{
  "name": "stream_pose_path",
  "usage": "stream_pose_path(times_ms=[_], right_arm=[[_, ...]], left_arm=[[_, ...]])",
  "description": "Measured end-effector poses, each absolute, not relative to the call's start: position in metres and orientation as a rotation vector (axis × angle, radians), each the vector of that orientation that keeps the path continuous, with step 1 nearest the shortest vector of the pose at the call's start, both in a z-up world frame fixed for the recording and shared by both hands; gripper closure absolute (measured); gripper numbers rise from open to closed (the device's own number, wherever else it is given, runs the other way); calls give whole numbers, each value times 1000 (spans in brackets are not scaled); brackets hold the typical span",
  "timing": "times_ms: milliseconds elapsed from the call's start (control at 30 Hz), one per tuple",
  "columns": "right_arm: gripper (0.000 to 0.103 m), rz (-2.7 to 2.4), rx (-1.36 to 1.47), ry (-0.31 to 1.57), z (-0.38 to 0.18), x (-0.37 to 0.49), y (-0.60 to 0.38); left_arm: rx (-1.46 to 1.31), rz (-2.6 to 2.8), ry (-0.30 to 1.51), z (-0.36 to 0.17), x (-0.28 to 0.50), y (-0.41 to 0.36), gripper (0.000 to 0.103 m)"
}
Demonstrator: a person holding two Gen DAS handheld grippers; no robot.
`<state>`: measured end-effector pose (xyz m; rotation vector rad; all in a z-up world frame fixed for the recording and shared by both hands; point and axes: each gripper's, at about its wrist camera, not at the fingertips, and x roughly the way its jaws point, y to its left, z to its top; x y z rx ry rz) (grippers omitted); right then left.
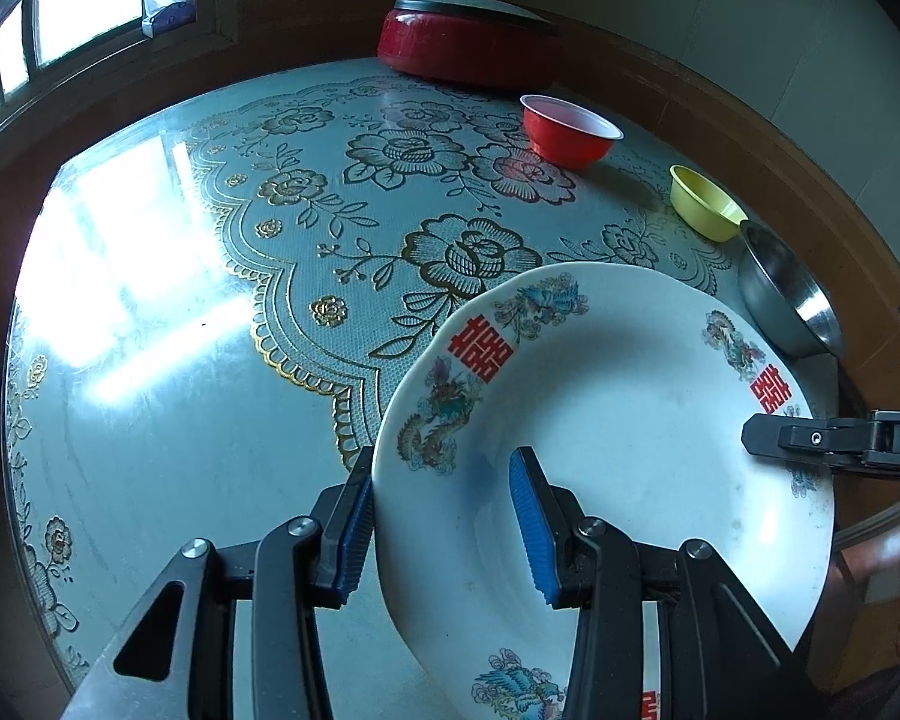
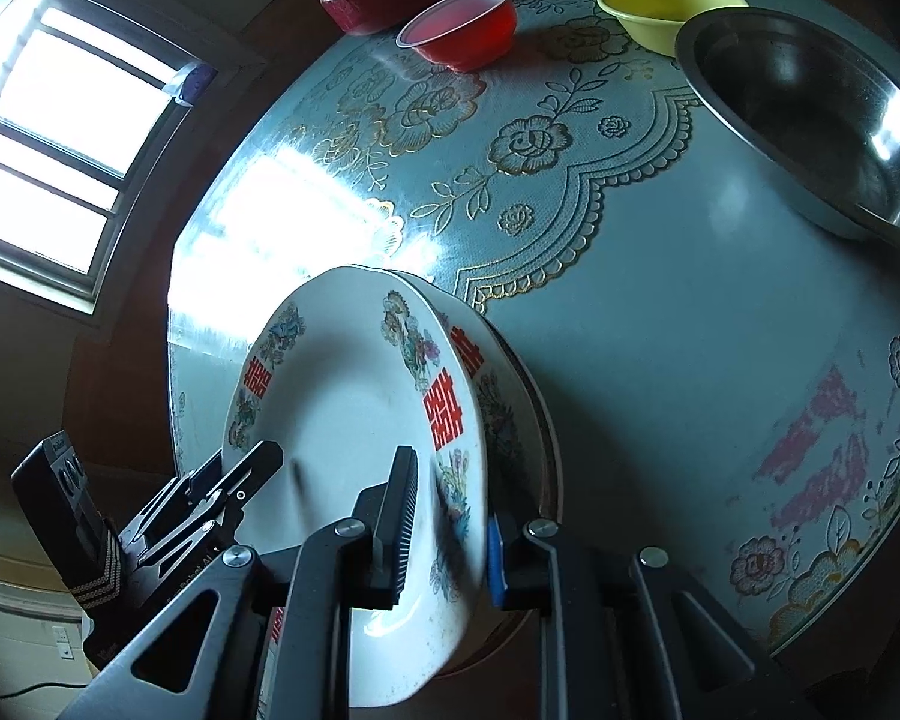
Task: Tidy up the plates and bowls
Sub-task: 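Lower the shallow white plate onto the deep white plate with both grippers, then open both grippers and release the shallow white plate on the stack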
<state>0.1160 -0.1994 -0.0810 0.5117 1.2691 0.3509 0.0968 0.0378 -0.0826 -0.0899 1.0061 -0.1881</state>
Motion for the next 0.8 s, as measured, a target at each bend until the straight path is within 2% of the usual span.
stream_pose_path(times_ms=[800], right_arm=[[80, 293, 521, 1269, -73, 107, -210]], left_arm=[[-55, -185, 1022, -83, 95, 37, 58]])
